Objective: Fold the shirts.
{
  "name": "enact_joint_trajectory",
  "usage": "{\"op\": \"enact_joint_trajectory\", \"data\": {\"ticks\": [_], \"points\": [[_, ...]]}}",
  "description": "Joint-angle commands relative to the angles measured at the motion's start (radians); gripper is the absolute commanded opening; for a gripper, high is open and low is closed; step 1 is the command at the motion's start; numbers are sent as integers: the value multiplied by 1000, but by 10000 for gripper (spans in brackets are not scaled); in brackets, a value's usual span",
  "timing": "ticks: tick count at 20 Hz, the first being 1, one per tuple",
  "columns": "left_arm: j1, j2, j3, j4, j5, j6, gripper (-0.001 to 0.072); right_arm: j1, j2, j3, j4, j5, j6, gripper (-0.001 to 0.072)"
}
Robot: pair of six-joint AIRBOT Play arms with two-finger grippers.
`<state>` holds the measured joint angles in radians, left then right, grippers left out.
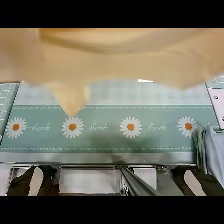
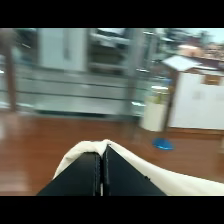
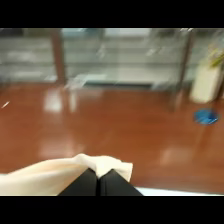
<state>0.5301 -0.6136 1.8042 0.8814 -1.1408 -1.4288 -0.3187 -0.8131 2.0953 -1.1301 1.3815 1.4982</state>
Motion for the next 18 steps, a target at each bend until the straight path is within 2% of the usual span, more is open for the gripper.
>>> {"op": "enact_joint_trajectory", "data": {"ticks": [1, 2, 7, 9, 11, 14, 18], "points": [[-19, 131, 44, 378, -93, -71, 18, -2, 146, 3, -123, 52, 54, 24], [-41, 152, 43, 433, -105, -104, 18, -2, 163, 3, -137, 60, 64, 24], [-195, 154, -18, 519, -219, -114, 18, -2, 194, -122, -105, 118, 103, 24], [-207, 148, -130, 510, -222, -114, 18, -2, 194, -259, -66, 127, 103, 25], [-208, 127, -284, 434, -215, -113, 18, -2, 191, -433, -19, 114, 86, 24], [-222, 72, -550, 299, -93, -84, 18, -2, 157, -706, 57, 32, 32, 24], [-255, -124, -745, 288, 151, -84, 19, -2, -19, -920, 117, -190, -68, 25]]}}
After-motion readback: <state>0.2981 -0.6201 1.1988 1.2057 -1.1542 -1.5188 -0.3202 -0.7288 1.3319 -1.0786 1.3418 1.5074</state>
